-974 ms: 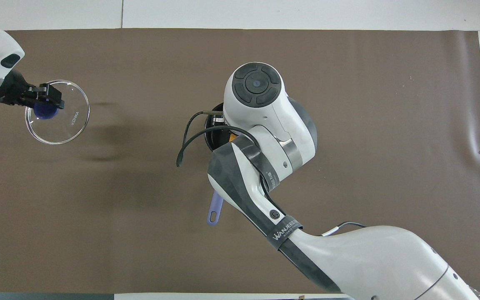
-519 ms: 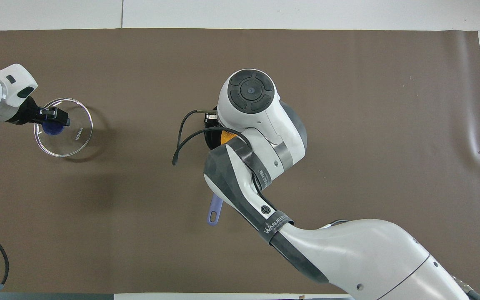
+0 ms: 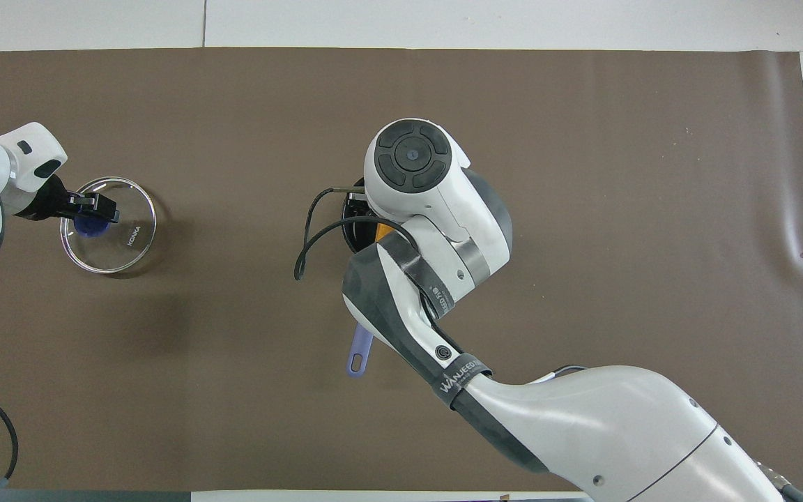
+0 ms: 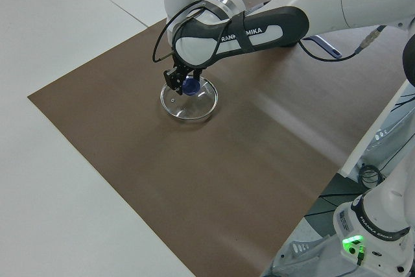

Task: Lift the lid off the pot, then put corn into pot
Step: 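Drop the corn in the pot with the right gripper while the left lowers the lid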

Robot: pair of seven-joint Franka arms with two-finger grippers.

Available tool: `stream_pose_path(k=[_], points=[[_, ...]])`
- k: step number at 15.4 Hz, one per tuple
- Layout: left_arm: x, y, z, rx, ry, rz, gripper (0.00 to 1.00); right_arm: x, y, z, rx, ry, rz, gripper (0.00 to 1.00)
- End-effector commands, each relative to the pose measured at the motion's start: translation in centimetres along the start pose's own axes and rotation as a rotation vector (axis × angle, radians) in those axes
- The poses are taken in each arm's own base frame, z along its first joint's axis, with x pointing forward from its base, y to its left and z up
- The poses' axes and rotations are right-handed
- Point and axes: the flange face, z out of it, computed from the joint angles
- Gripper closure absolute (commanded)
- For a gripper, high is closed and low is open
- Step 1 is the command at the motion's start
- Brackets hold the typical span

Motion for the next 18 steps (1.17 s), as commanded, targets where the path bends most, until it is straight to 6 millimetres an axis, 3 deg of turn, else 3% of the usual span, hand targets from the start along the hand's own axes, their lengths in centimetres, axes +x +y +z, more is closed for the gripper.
stream_pose_path(k=[1, 3, 7, 8, 10, 12, 16, 18], points=[[-1.1, -0.1, 0.1, -0.006, 0.009, -0.006, 1.00, 1.0, 1.3, -1.5, -0.035, 0.000, 0.023, 0.00], [-1.3, 0.0, 0.4, -0.005, 0.009, -0.031, 1.00, 2.0, 3.1, -2.8, -0.049, -0.003, -0.013, 0.00], [-1.3, 0.0, 0.5, -0.004, 0.010, -0.025, 1.00, 4.7, 9.5, -7.4, -0.067, -0.005, -0.076, 0.00], [-1.3, 0.0, 0.4, 0.005, 0.009, -0.017, 0.01, 5.3, 11.7, -9.1, -0.075, -0.013, -0.095, 0.00], [-0.9, -0.2, -0.1, 0.010, 0.019, -0.017, 0.00, 5.7, 14.8, -12.2, -0.094, -0.041, -0.134, 0.00], [-0.1, 0.6, -2.3, 0.018, 0.051, -0.009, 0.00, 6.2, 17.6, -15.0, -0.113, -0.087, -0.156, 0.00], [1.2, 3.9, -11.4, 0.039, 0.032, -0.055, 0.00, 5.5, 23.9, -21.4, -0.111, -0.090, -0.193, 0.00], [0.5, 5.9, -16.7, 0.092, -0.013, -0.063, 0.00, 5.0, 26.7, -23.6, -0.114, -0.100, -0.224, 0.00]])
